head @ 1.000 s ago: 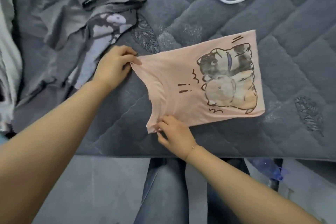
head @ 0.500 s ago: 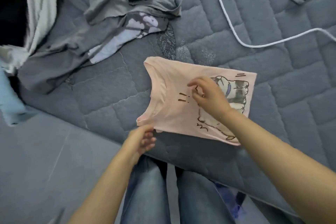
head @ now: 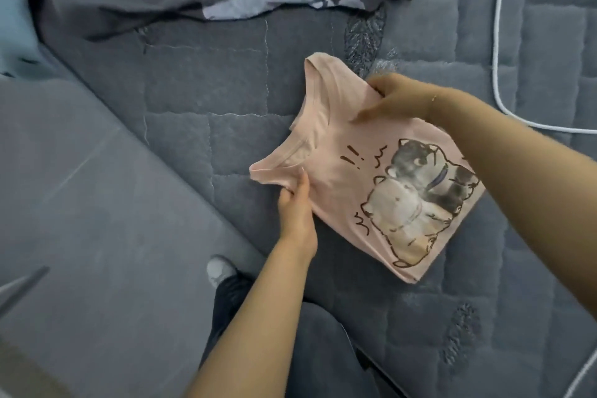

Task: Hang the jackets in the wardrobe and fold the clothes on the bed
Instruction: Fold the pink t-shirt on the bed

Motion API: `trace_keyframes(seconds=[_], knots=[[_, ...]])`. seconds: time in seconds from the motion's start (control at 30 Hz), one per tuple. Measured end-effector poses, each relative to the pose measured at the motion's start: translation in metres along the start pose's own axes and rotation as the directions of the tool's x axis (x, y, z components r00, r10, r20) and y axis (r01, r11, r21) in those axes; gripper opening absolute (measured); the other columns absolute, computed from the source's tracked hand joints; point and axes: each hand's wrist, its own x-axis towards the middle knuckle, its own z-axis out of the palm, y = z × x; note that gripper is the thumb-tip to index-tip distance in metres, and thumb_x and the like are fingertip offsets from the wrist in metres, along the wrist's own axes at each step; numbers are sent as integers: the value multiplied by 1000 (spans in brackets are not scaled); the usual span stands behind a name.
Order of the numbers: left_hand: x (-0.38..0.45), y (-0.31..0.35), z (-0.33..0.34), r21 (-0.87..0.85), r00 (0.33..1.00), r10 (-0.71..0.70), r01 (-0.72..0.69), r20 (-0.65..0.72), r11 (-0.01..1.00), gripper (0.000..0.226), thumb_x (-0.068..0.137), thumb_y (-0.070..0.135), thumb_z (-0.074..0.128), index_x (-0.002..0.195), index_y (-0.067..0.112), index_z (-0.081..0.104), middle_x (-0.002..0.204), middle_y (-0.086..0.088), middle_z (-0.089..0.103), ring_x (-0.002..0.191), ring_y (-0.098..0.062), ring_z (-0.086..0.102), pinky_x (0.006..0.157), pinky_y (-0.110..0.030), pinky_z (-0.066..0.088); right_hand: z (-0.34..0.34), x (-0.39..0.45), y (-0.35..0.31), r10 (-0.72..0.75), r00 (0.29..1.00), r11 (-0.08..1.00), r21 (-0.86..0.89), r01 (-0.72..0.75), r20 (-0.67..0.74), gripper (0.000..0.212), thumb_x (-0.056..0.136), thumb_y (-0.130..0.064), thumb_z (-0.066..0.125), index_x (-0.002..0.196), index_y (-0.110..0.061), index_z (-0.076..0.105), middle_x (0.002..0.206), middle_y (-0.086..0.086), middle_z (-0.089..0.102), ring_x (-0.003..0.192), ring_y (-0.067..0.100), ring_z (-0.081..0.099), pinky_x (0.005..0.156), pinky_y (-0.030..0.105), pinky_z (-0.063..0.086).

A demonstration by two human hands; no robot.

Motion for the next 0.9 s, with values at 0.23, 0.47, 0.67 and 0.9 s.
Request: trace_keyframes(seconds=[0.23,0.47,0.67,0.9], knots=[[3,-6,-8,-186,998,55,-58,-18,981,25,94,41,61,109,22,67,108,6,74,104,-9,67,82,-22,51,18,-9,-4,86,985,925,355,-136,153,35,76,-33,82,107,-31,66,96,0,76,84,23,74,67,37,61],[-50,29,-74,-311,974,226,-221,-18,925,28,96,37,58,112,15,66,103,-2,75,94,-12,71,72,-24,56,24,-74,-67,20,997,730,680,-61,68,27,88,-17,62,115,-19,63,102,12,74,92,33,70,66,40,59],[-153,97,-178,-299,862,506,-474,35,829,27,100,34,48,112,18,66,112,-2,73,103,-13,68,80,-24,56,54,-167,-205,-298,954,711,674,198,34,35,83,-26,69,117,-21,66,116,11,70,101,28,69,74,34,58],[-335,162,-359,-339,631,775,-732,-12,591,38,95,36,51,123,13,60,122,-5,69,114,-15,65,83,-19,54,124,-302,-415,-615,787,652,586,481,38,29,82,-21,72,110,-16,70,111,13,71,97,27,70,71,33,58]])
